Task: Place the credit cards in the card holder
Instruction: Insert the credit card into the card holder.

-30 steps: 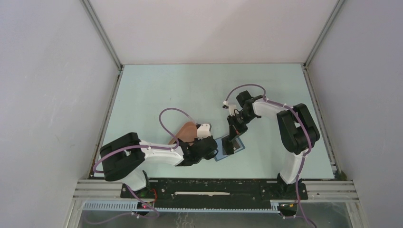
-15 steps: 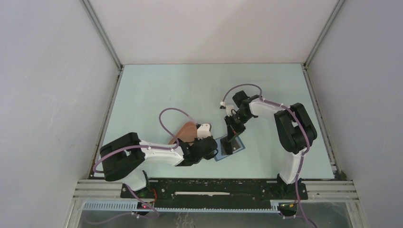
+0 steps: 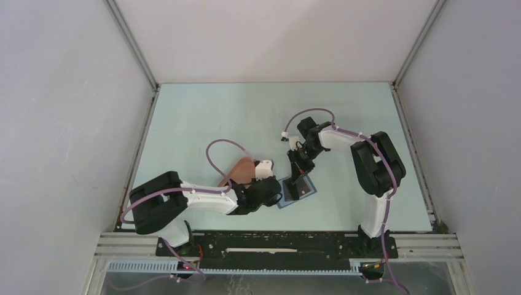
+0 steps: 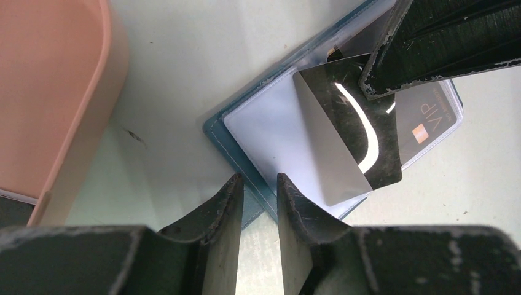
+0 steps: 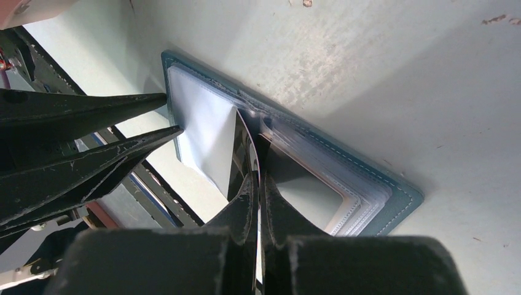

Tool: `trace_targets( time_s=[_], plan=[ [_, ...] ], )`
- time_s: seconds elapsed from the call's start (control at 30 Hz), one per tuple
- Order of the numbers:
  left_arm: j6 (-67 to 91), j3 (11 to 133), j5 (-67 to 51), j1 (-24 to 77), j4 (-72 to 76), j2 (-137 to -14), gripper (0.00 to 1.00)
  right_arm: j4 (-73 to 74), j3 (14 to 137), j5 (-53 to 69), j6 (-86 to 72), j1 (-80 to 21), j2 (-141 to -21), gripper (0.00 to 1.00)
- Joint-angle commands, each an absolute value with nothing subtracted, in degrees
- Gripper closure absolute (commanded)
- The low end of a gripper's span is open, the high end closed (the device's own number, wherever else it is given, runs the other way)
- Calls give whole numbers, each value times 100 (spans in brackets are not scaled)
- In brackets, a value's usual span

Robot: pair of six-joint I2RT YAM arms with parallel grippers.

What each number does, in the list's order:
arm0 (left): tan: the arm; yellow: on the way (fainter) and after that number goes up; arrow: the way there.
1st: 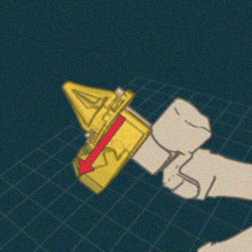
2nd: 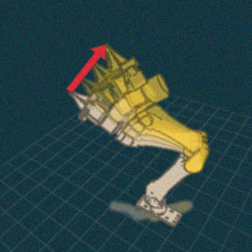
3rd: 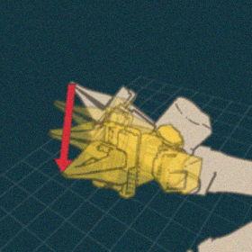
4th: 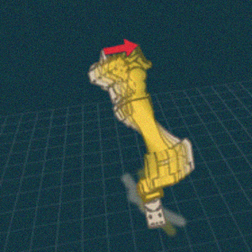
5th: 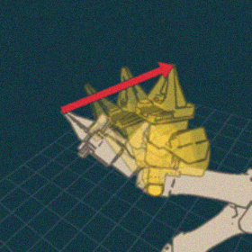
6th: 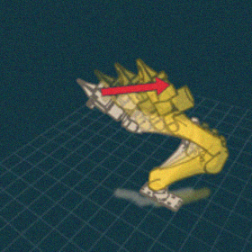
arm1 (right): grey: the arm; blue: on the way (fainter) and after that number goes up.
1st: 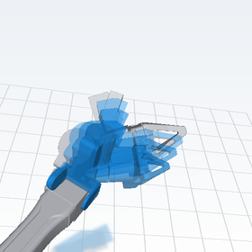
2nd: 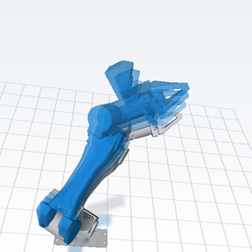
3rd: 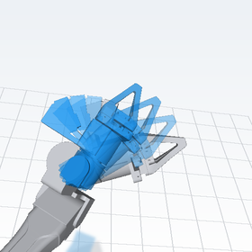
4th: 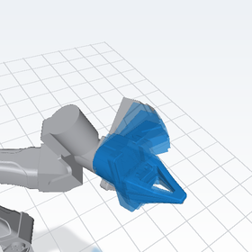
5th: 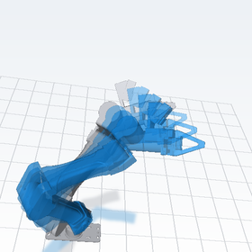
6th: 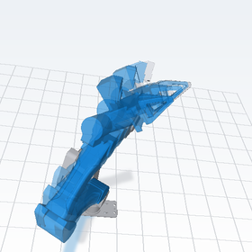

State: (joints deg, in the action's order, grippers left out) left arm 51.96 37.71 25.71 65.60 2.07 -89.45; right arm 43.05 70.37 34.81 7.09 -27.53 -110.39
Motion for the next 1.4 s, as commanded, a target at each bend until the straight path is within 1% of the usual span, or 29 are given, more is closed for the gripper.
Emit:
trace_targets(
  time_s=[0.0,0.37,1.27,1.37],
  plan=[
    [5028,3783,2390,6521,-313,-9237,68,4415,7108,3294,797,-2881,-11266,98],
    [4975,3803,2392,6521,-315,-9246,68,4482,7280,3313,883,-3042,-11426,89],
    [5001,3748,2390,6521,-259,-9173,68,4467,7385,3540,1005,-3357,-11417,76],
    [5018,3721,2407,6521,-252,-9125,68,4483,7392,3524,1022,-3299,-11314,72]
  ],
)
